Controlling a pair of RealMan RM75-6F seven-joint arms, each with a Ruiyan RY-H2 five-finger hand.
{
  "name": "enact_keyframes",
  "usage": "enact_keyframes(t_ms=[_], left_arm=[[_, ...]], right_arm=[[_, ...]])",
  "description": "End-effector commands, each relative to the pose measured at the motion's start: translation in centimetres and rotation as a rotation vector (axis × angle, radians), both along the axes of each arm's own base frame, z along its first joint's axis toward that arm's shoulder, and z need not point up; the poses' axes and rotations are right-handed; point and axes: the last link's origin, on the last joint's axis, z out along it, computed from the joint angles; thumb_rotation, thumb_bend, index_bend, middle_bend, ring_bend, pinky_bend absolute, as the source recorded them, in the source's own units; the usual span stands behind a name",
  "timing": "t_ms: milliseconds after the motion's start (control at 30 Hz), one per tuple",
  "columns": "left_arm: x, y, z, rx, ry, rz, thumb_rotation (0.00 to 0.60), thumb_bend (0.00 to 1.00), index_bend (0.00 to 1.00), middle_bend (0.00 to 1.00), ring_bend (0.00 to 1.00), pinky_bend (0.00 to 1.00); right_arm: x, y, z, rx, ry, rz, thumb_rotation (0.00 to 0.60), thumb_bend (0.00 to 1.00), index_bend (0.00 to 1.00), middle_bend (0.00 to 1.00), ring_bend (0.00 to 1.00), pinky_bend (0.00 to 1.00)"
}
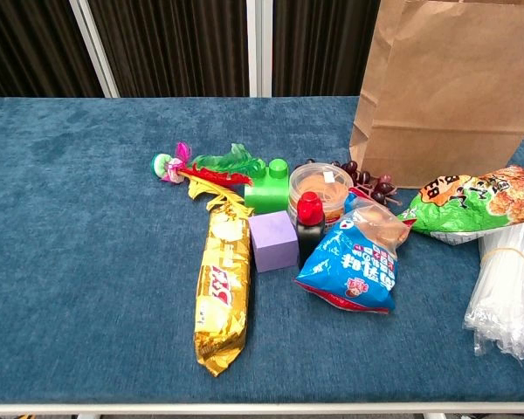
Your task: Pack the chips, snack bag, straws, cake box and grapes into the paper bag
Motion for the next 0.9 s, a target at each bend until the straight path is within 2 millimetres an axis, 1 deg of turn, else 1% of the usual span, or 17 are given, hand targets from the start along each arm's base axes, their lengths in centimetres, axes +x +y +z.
enact_keyframes(t_ms=[33, 200, 433, 533, 767, 900], left_arm=[[0.1, 0.0, 0.0, 0.003, -0.003, -0.005, 0.600, 0.09, 0.04, 0.01, 0.00, 0.16], [0.1, -0.1, -0.1, -0.002, -0.002, -0.003, 0.600, 0.09, 0.04, 0.01, 0.00, 0.16], [0.3, 0.4, -0.1, -0.015, 0.000, -0.004, 0.600, 0.09, 0.04, 0.01, 0.00, 0.16], [0.3, 0.1, -0.4, -0.030, -0.021, 0.007, 0.600, 0.09, 0.04, 0.01, 0.00, 0.16], [0.5, 0.0, -0.7, -0.042, -0.034, 0.002, 0.600, 0.09, 0.04, 0.01, 0.00, 0.16], [0.4, -0.1, -0.5, -0.045, -0.028, 0.013, 0.600, 0.09, 0.05, 0.01, 0.00, 0.16]], right_arm=[[0.0, 0.0, 0.0, 0.000, 0.000, 0.000, 0.600, 0.14, 0.05, 0.00, 0.00, 0.00], [0.1, 0.0, 0.1, 0.004, 0.001, -0.004, 0.600, 0.14, 0.05, 0.00, 0.00, 0.00], [0.9, -0.5, 0.5, 0.000, -0.006, -0.005, 0.600, 0.14, 0.05, 0.00, 0.00, 0.00], [1.3, -0.6, 0.2, 0.043, -0.038, -0.032, 0.600, 0.14, 0.05, 0.00, 0.00, 0.00], [3.1, -1.9, -1.1, 0.159, -0.137, -0.035, 0.600, 0.14, 0.05, 0.01, 0.00, 0.00], [3.6, -2.9, -1.9, 0.169, -0.182, -0.071, 0.600, 0.14, 0.05, 0.03, 0.00, 0.01]])
